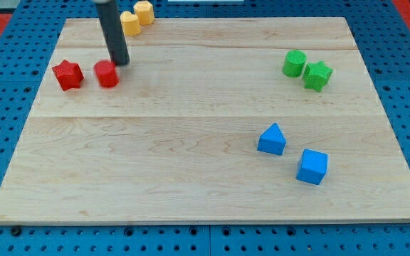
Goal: Move the red circle to the bottom right of the yellow heart
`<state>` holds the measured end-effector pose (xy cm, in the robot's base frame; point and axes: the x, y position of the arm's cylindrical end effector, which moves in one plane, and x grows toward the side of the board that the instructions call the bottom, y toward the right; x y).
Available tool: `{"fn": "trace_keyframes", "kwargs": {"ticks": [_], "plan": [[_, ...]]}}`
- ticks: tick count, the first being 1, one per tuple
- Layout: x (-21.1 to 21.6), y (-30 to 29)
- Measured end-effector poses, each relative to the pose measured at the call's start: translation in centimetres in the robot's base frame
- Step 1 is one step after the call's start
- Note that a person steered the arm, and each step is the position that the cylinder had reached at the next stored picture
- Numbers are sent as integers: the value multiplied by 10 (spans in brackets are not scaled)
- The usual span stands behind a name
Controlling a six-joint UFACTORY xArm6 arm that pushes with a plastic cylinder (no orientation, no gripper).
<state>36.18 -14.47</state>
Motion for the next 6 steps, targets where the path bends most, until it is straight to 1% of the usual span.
{"fn": "trace_keyframes", "kwargs": {"ticks": [1,2,3,4,5,6], "plan": [[61,4],[82,-30],[61,-23],[8,-52],[6,-74],[42,-80]]}}
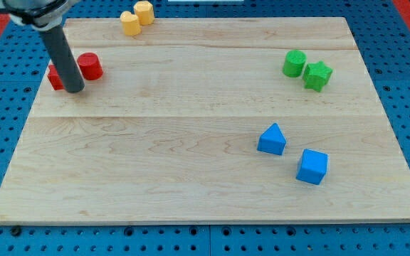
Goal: Move the red circle to the bottom right of the yellow heart
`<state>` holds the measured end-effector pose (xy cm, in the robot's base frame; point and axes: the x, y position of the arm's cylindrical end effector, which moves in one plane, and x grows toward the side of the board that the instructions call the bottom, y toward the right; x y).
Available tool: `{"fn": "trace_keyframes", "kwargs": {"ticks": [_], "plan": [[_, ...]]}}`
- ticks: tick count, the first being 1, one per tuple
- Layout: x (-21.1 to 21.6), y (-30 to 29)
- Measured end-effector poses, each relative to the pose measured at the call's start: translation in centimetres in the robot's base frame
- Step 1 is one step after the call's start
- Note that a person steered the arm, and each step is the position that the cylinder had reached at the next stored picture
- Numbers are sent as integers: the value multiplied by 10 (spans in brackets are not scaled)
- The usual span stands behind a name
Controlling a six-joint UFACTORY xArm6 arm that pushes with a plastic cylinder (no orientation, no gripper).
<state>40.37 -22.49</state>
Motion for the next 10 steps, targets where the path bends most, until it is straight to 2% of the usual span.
{"fn": "trace_keyframes", "kwargs": {"ticks": [1,2,3,10], "plan": [[32,-27],[2,-79],[-4,-80],[-82,49]]}}
